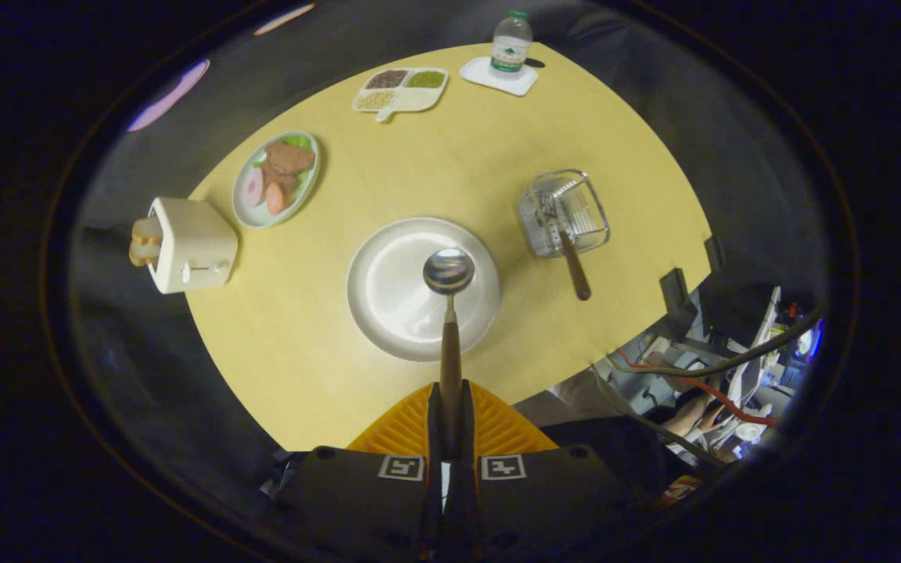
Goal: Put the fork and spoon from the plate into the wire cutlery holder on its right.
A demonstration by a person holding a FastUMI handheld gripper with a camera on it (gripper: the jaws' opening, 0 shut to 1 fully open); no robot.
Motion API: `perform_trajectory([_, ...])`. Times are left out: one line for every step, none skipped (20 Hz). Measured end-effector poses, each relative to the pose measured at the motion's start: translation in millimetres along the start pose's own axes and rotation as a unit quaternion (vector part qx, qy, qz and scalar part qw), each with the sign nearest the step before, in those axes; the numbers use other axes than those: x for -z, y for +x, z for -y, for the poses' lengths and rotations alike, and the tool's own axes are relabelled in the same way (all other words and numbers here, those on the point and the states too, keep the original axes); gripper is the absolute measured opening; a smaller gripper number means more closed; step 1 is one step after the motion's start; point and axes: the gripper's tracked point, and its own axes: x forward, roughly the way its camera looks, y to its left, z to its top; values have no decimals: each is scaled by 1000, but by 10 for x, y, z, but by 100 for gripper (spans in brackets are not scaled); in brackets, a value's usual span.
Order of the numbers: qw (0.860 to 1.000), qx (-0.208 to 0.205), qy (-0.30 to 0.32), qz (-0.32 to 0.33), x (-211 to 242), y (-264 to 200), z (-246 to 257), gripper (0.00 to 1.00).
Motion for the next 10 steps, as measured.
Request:
perform_trajectory([1000, 5, 9, 2, -76, -14, 119, 12])
perform_trajectory([1000, 10, 20, 3, -153, -22, 228, 12])
perform_trajectory([999, 15, 30, 3, -198, -12, 293, 12])
perform_trajectory([999, 19, 38, 2, -256, 1, 387, 12])
perform_trajectory([999, 23, 44, 0, -290, 43, 430, 12])
perform_trajectory([998, 26, 48, -3, -340, 62, 502, 12])
perform_trajectory([998, 29, 53, -7, -388, 94, 562, 12])
perform_trajectory([998, 29, 56, -10, -436, 138, 612, 12])
perform_trajectory([998, 30, 59, -15, -485, 199, 645, 12])
perform_trajectory([997, 31, 60, -21, -519, 257, 689, 12])
